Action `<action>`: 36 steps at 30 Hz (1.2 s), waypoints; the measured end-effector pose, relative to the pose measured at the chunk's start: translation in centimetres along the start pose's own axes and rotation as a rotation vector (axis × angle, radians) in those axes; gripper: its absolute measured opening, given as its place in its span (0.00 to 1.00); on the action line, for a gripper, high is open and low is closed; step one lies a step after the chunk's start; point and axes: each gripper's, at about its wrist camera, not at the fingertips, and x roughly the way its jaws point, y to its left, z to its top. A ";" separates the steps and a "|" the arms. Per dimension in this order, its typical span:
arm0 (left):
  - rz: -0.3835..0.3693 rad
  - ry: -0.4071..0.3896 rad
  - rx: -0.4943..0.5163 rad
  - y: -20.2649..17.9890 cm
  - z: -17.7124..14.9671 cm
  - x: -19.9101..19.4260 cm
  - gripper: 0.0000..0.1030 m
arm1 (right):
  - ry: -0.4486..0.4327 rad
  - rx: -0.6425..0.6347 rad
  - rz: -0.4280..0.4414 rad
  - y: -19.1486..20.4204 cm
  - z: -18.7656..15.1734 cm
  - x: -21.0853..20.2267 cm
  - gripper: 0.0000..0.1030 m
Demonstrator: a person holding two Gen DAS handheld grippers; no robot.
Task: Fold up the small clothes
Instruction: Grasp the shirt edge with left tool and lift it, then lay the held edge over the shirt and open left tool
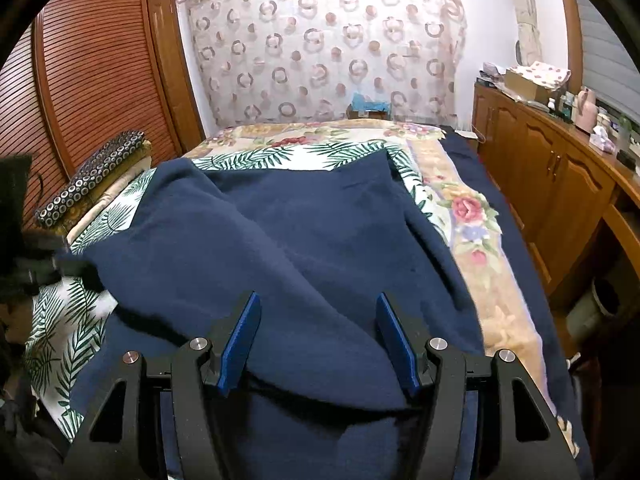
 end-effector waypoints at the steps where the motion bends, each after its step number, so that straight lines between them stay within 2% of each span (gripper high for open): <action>1: 0.009 -0.015 0.012 0.0 1.2 0.1 0.07 | -0.006 0.004 0.000 0.1 0.0 0.0 0.61; 7: 0.010 -0.066 0.083 -0.3 9.2 3.4 0.07 | -0.054 0.025 -0.008 -0.7 0.3 -1.2 0.61; 12: 0.009 -0.083 0.140 -0.9 13.5 6.5 0.07 | -0.070 0.051 -0.014 -1.4 -0.1 -1.5 0.61; 15: 0.028 -0.088 0.165 -0.9 15.3 8.5 0.07 | -0.079 0.071 -0.023 -1.8 -0.4 -1.7 0.61; 20: 0.060 -0.014 0.159 0.1 16.8 13.4 0.10 | -0.067 0.107 -0.042 -2.3 -0.9 -1.3 0.61; 22: 0.055 0.007 0.143 0.6 16.6 14.3 0.18 | -0.058 0.114 -0.045 -2.5 -0.9 -1.1 0.61; 25: 0.047 -0.007 0.130 1.3 16.0 14.0 0.43 | -0.047 0.117 -0.044 -2.5 -0.7 -0.9 0.61; 27: 0.035 -0.007 0.125 1.7 15.8 13.6 0.47 | -0.041 0.114 -0.044 -2.1 -0.6 -0.6 0.61; 32: 0.038 -0.018 0.141 1.5 14.9 12.1 0.78 | -0.034 0.100 -0.032 -2.2 0.0 -0.7 0.61; 36: 0.033 0.000 0.152 1.3 12.8 11.3 0.78 | -0.019 0.072 -0.027 -1.5 0.0 -0.8 0.61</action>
